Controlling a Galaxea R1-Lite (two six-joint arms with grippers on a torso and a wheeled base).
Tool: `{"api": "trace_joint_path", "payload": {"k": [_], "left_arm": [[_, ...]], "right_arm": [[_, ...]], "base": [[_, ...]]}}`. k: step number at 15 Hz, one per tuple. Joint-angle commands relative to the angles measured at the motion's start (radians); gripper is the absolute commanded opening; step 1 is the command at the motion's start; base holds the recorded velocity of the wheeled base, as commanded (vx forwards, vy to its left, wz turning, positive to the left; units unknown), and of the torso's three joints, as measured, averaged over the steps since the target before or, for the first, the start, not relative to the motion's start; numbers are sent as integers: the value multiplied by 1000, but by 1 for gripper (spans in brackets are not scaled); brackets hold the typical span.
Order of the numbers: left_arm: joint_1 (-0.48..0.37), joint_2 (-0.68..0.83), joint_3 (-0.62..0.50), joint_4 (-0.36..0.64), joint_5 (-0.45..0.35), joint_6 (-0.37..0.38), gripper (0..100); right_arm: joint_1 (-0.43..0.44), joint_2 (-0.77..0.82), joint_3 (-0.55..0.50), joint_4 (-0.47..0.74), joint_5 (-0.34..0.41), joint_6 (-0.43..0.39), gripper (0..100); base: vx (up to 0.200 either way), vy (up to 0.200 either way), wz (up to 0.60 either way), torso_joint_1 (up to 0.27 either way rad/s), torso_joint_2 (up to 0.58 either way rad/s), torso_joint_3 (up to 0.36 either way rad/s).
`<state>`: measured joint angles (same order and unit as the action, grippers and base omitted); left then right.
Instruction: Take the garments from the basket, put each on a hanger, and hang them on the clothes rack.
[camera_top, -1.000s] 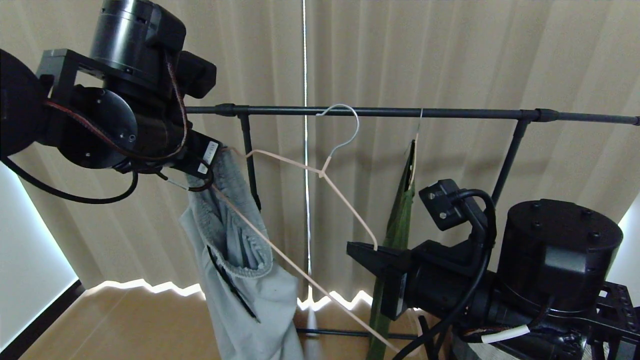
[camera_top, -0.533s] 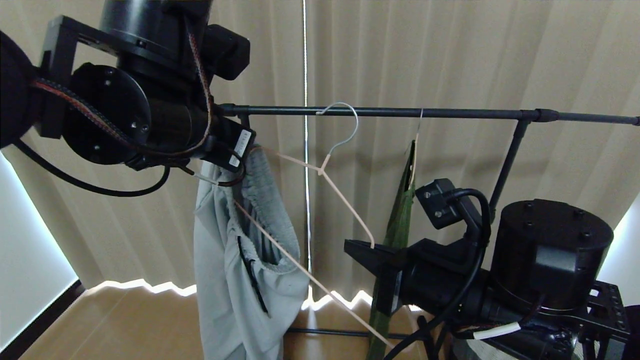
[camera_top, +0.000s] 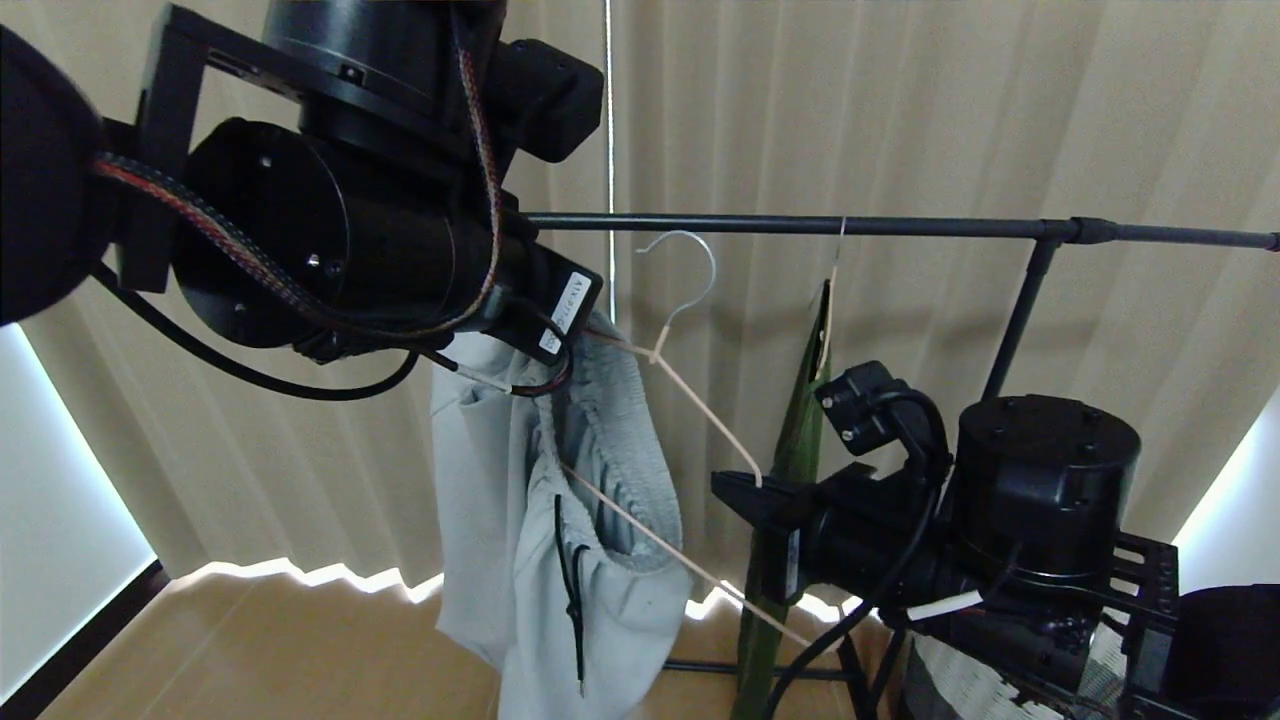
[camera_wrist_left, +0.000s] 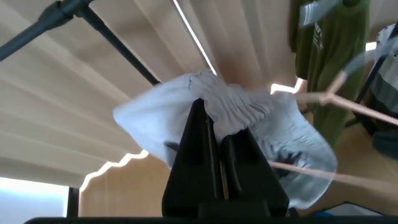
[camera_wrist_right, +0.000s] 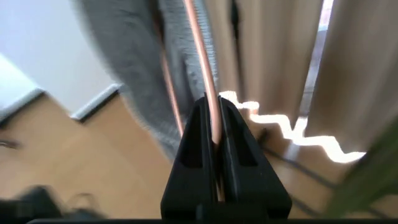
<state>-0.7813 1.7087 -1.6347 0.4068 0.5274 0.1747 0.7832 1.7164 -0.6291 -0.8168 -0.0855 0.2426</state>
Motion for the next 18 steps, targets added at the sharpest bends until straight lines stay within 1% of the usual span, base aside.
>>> {"api": "trace_joint_path", "payload": {"k": [1,3,4,5,6,9,12,13,14,15,17,18], "left_arm": [[-1,2,3,0,-6,0,0],[-3,3,-1,-11,-23,3,0],[-9,3,1,-17,-24,5,0],[-9,3,1,-17,-24,5,0],[-36,2,4,-19,-26,0,0],[-64,3,13,-20,-26,2,0],[-65,-8,68,-23,-27,-3,0],[-65,-14,82,-33,-40,-3,0],[-65,-27,111,-52,-84,-1,0],[-64,-37,127,-57,-103,2,0],[-64,-37,133,-57,-104,0,0],[-64,-35,133,-66,-104,2,100]], "right_arm": [[-21,-44,2,62,3,-45,0],[-21,-58,-30,99,3,-49,0],[-18,-57,-52,116,3,-77,0],[-18,-57,-52,116,3,-77,0],[-18,-57,-89,140,4,-114,0],[-15,-57,-149,179,4,-117,0],[-15,-57,-195,196,3,-117,0],[-13,-58,-201,196,4,-117,0],[-15,-58,-210,196,3,-117,0],[-15,-61,-211,194,3,-117,0],[-15,-70,-211,196,4,-117,0],[-15,-77,-211,196,3,-117,0]], "base": [[0,0,0,0,0,0],[0,0,0,0,0,0],[0,0,0,0,0,0],[0,0,0,0,0,0],[0,0,0,0,0,0],[0,0,0,0,0,0],[0,0,0,0,0,0],[0,0,0,0,0,0],[0,0,0,0,0,0],[0,0,0,0,0,0],[0,0,0,0,0,0],[0,0,0,0,0,0]]}}
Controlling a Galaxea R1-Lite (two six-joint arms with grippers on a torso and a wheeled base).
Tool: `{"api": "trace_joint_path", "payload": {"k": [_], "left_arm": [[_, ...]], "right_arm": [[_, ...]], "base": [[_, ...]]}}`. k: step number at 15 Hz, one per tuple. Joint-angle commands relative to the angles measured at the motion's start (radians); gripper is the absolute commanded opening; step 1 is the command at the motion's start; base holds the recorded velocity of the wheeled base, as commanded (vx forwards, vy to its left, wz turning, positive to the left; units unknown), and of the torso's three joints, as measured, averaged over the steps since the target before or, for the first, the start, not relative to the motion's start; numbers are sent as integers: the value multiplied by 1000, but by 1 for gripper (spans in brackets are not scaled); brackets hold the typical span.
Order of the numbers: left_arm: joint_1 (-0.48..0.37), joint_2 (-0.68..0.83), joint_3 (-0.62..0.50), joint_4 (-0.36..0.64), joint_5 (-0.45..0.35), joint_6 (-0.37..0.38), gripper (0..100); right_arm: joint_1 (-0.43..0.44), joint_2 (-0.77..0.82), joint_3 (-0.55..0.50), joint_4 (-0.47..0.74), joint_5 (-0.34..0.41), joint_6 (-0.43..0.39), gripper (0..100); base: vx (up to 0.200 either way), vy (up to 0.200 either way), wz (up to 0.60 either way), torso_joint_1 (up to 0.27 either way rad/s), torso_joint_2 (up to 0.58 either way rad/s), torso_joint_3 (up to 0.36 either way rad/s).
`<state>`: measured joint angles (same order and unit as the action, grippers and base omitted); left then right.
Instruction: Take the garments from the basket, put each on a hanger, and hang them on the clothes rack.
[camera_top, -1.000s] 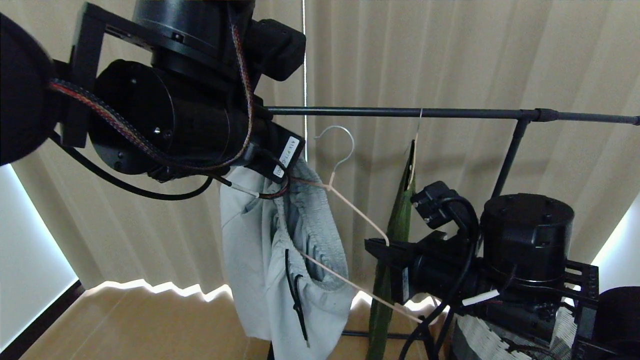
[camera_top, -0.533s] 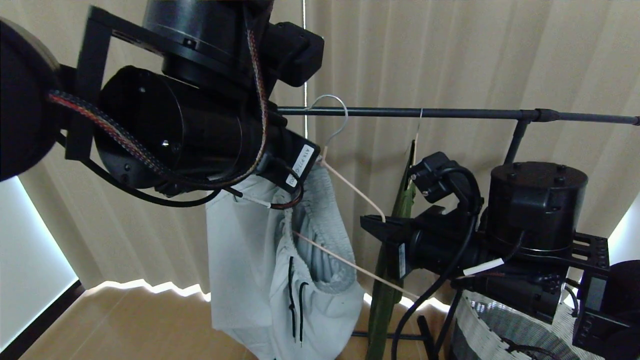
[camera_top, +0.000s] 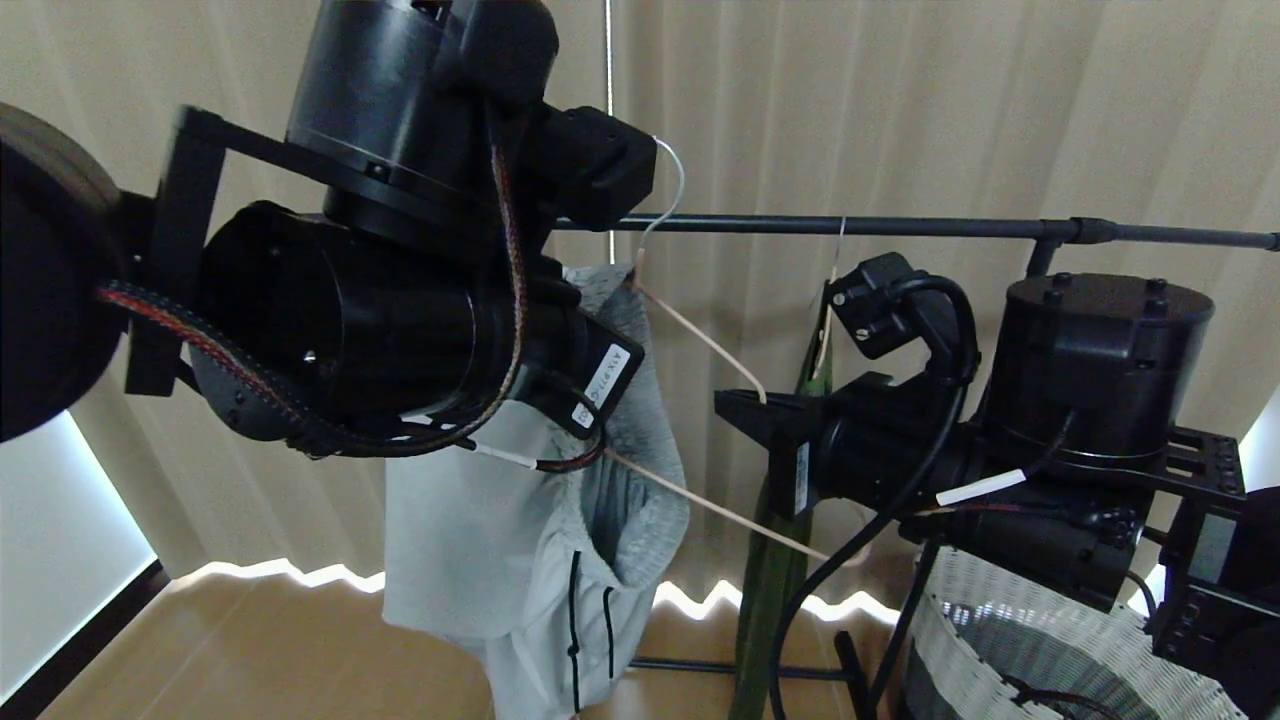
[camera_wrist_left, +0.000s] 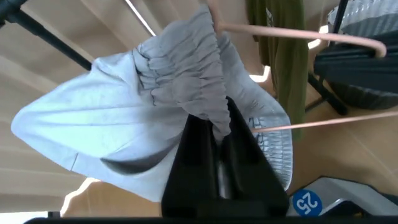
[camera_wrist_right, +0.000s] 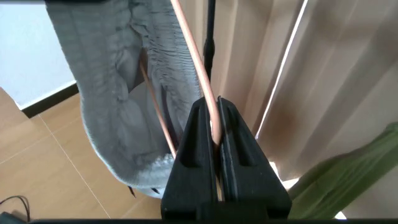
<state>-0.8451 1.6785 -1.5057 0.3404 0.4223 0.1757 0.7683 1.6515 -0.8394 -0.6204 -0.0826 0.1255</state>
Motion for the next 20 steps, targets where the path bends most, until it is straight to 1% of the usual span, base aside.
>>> {"api": "trace_joint_path", "payload": {"k": [1,3,5,6,8,9,10,11,12,13,14,15,16,17,18,19,20], "left_arm": [[-2,-5,4,-8,1,1,100],[-2,-23,15,-14,0,2,100],[-2,-51,45,-15,0,2,100],[-2,-85,88,-38,-2,2,100],[-2,-132,151,-97,-47,5,100],[-2,-149,171,-109,-62,10,100],[1,-197,222,-126,-74,37,100],[26,-235,268,-136,-73,90,100],[26,-235,268,-136,-73,90,100],[123,-316,360,-199,-80,231,100],[139,-332,381,-230,-94,261,100],[222,-370,458,-367,-229,357,100],[271,-379,487,-429,-326,413,100],[336,-379,507,-475,-402,490,100],[386,-373,519,-503,-465,564,100],[409,-370,526,-521,-539,608,100],[411,-365,526,-521,-576,622,100]], "right_arm": [[0,-18,-3,-1,0,0,0],[-7,-35,-14,5,0,-1,0],[-24,-61,-14,41,0,-1,0],[-29,-90,-17,80,0,-1,0],[-60,-102,-14,88,0,-1,0],[-75,-104,-12,90,0,-1,0],[-109,-108,-9,107,0,-1,0],[-129,-125,-6,131,1,-1,0],[-129,-125,-6,131,1,-1,0],[-133,-162,0,174,63,-1,0],[-136,-170,-1,188,81,-3,0],[-153,-190,-24,258,141,-24,0],[-164,-194,-35,291,172,-52,0],[-169,-196,-38,304,195,-66,0],[-169,-196,-38,304,202,-67,0],[-169,-196,-38,304,204,-67,0],[-169,-196,-38,303,204,-67,0]], "base": [[0,0,0,0,0,0],[0,0,0,0,0,0],[0,0,0,0,0,0],[0,0,0,0,0,0],[0,0,0,0,0,0],[0,0,0,0,0,0],[0,0,0,0,0,0],[0,0,0,0,0,0],[0,0,0,0,0,0],[0,0,0,0,0,0],[0,0,0,0,0,0],[0,0,0,0,0,0],[0,0,0,0,0,0],[0,0,0,0,0,0],[0,0,0,0,0,0],[0,0,0,0,0,0],[0,0,0,0,0,0]]}}
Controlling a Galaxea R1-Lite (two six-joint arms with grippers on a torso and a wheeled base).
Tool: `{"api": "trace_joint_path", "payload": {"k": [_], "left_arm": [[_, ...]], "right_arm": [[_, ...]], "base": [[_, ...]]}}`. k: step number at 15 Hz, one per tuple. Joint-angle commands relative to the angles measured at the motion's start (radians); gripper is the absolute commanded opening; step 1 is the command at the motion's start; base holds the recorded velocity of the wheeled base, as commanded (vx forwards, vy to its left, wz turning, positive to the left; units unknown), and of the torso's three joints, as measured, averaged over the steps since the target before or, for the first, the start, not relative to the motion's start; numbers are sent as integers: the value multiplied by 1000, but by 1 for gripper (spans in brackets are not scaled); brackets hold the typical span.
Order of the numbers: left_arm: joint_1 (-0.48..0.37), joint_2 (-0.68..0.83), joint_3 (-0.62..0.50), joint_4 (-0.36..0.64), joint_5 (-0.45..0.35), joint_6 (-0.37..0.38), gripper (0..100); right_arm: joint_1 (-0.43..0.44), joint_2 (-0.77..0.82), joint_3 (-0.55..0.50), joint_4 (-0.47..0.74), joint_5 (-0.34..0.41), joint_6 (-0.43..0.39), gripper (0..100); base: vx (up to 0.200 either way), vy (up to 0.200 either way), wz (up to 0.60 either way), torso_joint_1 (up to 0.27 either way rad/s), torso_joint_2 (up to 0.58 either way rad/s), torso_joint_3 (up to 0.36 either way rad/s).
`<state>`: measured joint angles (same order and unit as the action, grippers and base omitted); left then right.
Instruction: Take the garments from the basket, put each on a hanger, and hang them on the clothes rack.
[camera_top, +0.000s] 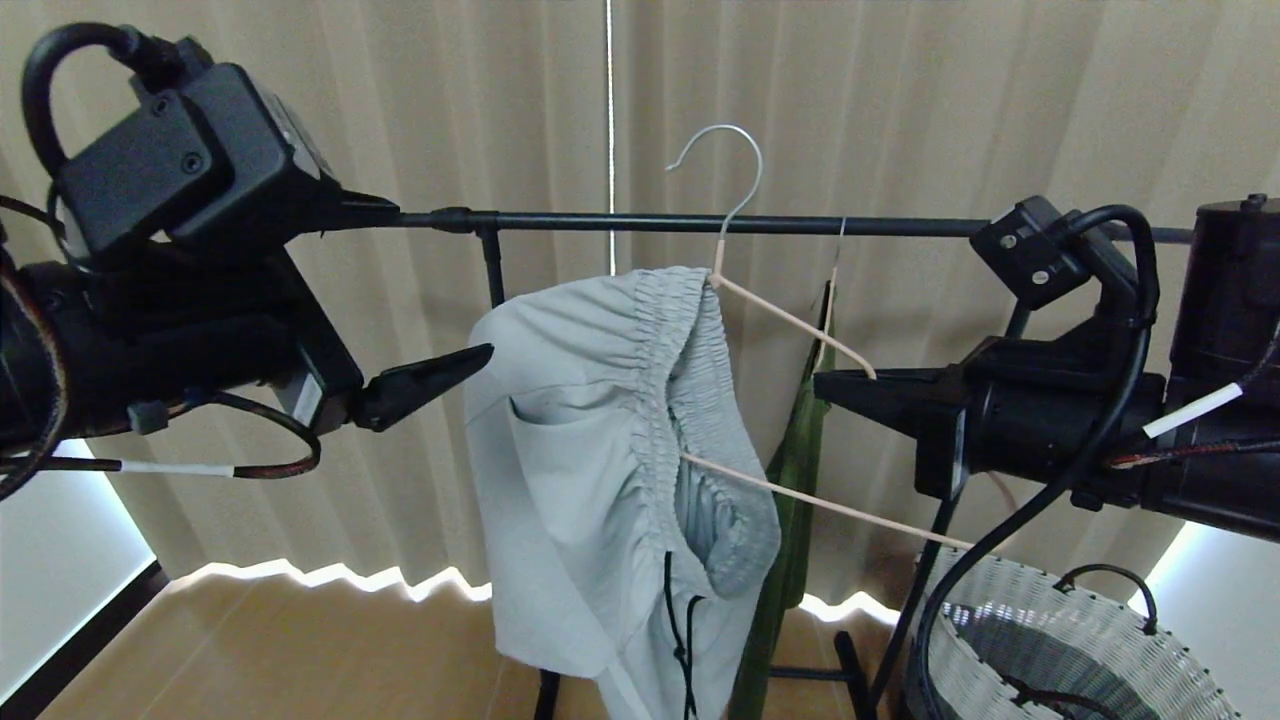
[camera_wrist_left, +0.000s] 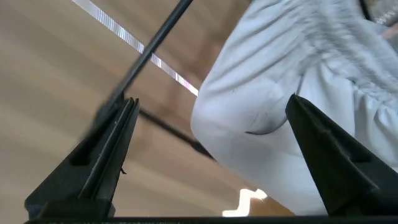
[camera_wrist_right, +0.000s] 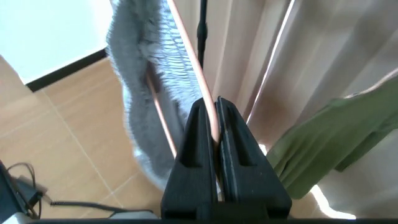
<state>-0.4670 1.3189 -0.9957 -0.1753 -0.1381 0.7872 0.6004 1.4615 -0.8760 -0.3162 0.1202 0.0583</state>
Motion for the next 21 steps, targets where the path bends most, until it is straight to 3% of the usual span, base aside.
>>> {"api": "trace_joint_path", "payload": {"k": [1,4,8,15,16,21], "left_arm": [[28,13,11,-6,-46,18,100],[-30,69,-4,-44,-54,18,100],[-32,161,-47,-110,-52,17,100],[-22,191,-58,-115,-49,17,100],[-22,191,-58,-115,-49,17,0],[-22,189,-53,-115,-49,17,0]], "right_arm": [[4,-6,-1,-3,3,-2,0],[27,-7,-3,-11,21,-26,0],[75,-7,-11,-15,21,-26,0],[128,-26,-6,-18,65,-28,0],[131,-32,-6,-18,75,-28,0],[144,-44,-1,-17,85,-29,0]], "base": [[0,0,0,0,0,0],[0,0,0,0,0,0],[0,0,0,0,0,0],[0,0,0,0,0,0],[0,0,0,0,0,0],[0,0,0,0,0,0]]}}
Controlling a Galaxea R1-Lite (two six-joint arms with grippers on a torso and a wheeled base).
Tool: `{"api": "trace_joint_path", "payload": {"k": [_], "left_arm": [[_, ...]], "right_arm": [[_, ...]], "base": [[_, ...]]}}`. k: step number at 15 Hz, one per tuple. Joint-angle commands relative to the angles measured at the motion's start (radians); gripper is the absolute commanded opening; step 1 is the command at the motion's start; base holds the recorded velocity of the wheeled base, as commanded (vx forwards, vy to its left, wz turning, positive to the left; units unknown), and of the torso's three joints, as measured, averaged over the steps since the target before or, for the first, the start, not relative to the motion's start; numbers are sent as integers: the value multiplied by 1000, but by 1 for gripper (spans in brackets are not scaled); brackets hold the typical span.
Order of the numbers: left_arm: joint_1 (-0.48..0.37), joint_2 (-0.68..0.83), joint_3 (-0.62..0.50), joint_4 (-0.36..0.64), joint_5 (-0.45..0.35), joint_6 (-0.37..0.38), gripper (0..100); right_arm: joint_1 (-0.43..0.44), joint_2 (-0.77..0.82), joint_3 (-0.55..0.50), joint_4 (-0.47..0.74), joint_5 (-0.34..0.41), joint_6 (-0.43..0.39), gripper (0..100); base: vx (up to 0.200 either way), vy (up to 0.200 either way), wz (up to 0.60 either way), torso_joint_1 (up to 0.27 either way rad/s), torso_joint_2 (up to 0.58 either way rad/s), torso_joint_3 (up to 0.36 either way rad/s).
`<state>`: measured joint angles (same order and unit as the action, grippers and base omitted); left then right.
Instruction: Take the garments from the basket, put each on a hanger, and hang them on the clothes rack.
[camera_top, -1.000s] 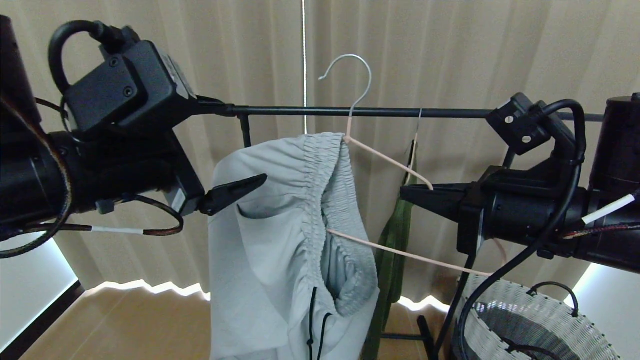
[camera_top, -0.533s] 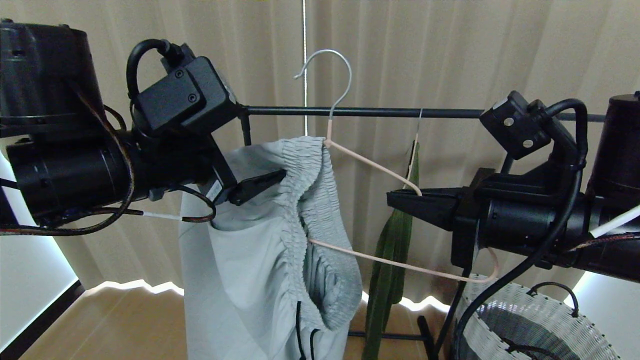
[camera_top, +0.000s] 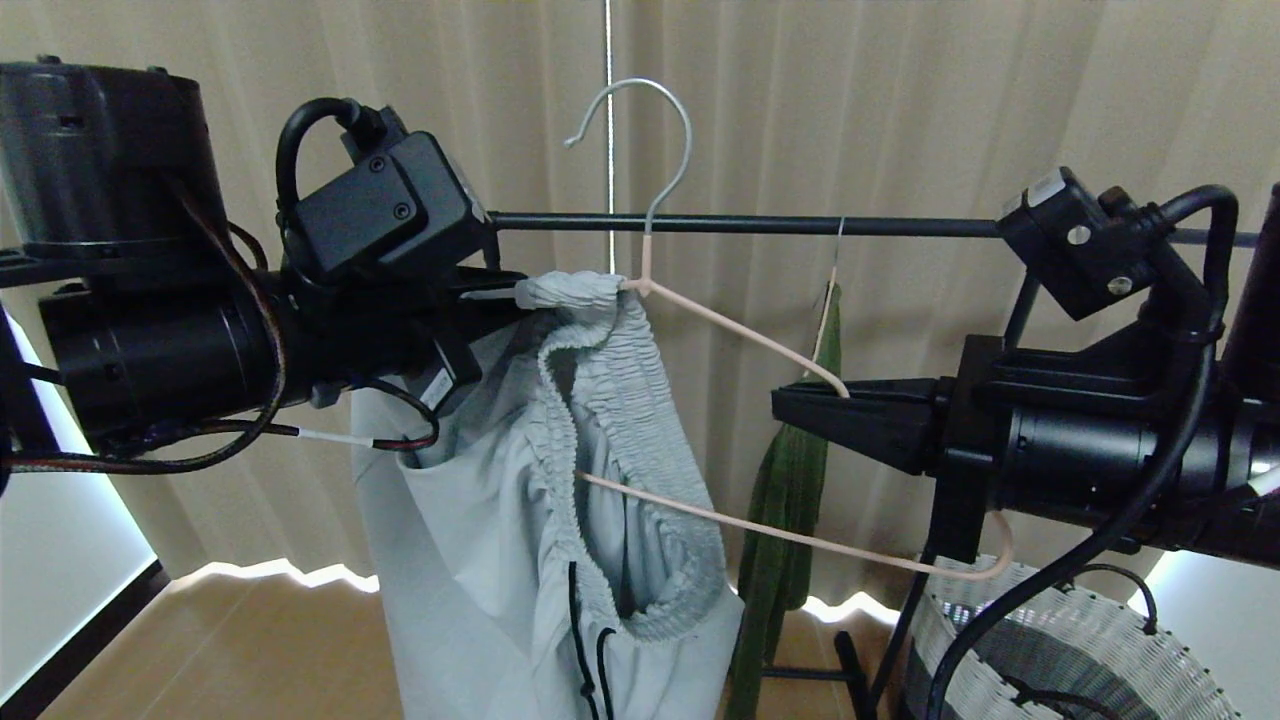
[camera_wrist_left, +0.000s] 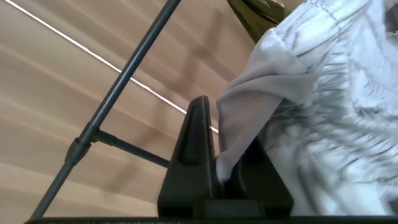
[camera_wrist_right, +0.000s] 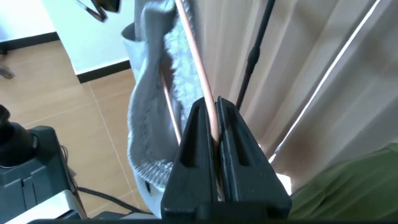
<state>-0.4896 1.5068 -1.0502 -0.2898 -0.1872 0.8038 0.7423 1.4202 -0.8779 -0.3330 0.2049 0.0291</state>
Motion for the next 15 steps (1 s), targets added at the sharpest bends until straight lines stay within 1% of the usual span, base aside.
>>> {"api": "trace_joint_path", "payload": {"k": [1,5,6,7,8,9,10,11,12,13,14,15], "left_arm": [[-3,0,3,0,0,0,0],[0,-5,21,0,5,-2,0],[0,-7,26,0,5,0,0],[0,-8,26,0,6,0,0],[0,-8,26,0,28,0,0],[0,-8,26,0,98,-5,0],[0,-8,26,0,190,-15,0],[0,-8,27,1,265,-49,0],[0,-8,27,3,322,-89,0],[0,-5,29,4,413,-137,0],[0,-4,30,4,442,-150,0],[0,1,32,4,483,-186,0]], "right_arm": [[2,-3,0,0,1,0,0],[0,-4,7,0,-2,-2,0],[0,-4,11,0,-2,-2,100],[0,-3,16,0,-5,-2,100],[-1,-1,17,-1,-9,-8,100],[-4,-1,25,-3,-13,-21,100],[-14,-3,31,-21,-18,-34,100],[-24,-3,50,-57,-22,-35,100],[-24,-1,71,-93,-24,-35,100],[-24,3,112,-149,-24,-37,100],[-24,5,128,-169,-24,-37,100],[-24,9,155,-192,-24,-37,100]], "base": [[0,0,0,0,0,0],[0,0,0,0,0,0],[0,0,0,0,0,0],[0,0,0,0,0,0],[0,0,0,0,0,0],[0,0,0,0,0,0],[0,0,0,0,0,0],[0,0,0,0,0,0],[0,0,0,0,0,0],[0,0,0,0,0,0],[0,0,0,0,0,0],[0,0,0,0,0,0]]}}
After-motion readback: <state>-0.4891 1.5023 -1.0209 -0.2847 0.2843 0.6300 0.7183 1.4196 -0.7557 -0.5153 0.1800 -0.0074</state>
